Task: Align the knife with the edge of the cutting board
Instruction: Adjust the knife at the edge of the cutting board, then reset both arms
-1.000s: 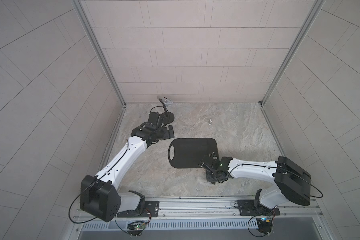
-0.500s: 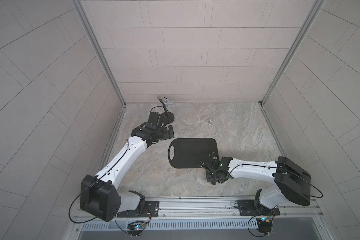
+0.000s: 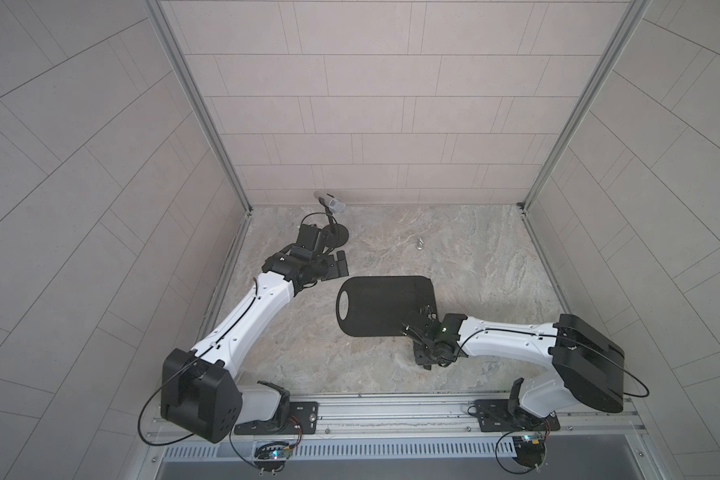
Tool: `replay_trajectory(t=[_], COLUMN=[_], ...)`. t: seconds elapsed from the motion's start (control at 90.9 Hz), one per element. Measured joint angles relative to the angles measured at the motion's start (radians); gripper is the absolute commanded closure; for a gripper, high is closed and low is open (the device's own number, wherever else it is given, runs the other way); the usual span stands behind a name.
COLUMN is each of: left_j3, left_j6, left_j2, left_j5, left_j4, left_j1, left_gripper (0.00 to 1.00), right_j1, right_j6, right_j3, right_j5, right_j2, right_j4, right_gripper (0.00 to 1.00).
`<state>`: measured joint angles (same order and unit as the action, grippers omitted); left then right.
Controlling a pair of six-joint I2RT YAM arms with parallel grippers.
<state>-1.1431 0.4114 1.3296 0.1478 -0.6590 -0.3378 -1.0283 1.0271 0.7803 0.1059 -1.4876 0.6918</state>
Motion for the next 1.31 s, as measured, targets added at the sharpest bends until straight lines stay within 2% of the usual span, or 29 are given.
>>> replay_trajectory(t=[0.099,0.22,0.33,0.407,0.44,0.528,0.704,1.057,1.31], left_j3=[0.0,0.0,0.0,0.0,0.0,0.001,0.015,0.068,0.112], left_j6=[0.0,0.0,0.0,0.0,0.0,0.0,0.001,0.004,0.003], left_j2=[0.0,0.0,0.0,0.0,0.0,0.0,0.0,-0.026,-0.058], left_j5=[0.002,0.003,0.003,0.0,-0.001,-0.005,-0.006,0.067,0.13], left_j4=[0.0,0.0,0.0,0.0,0.001,0.003,0.016,0.055,0.106], left_j1=[0.0,0.003,0.016,0.031,0.04,0.064,0.113,0.183,0.225], left_gripper=[0.0,0.0,0.0,0.0,0.0,0.0,0.0,0.0,0.0], right_j1=[0.0,0.0,0.001,0.01,0.018,0.076,0.293,0.75,0.958], right_j6=[-0.015,-0.062,-0.128,-0.171,-0.195,-0.256,-0.365,-0.52,-0.531], right_j3=[0.0,0.012,0.065,0.107,0.122,0.159,0.226,0.247,0.207], right_j5=[-0.007,-0.018,-0.019,-0.01,-0.005,-0.008,-0.048,-0.248,-0.292], right_j2=[0.023,0.082,0.151,0.22,0.251,0.335,0.415,0.382,0.37], right_j4=[0.0,0.017,0.056,0.076,0.084,0.108,0.152,0.115,0.006], right_gripper=[0.46,0.36,0.19,0.04,0.01,0.0,0.0,0.0,0.0])
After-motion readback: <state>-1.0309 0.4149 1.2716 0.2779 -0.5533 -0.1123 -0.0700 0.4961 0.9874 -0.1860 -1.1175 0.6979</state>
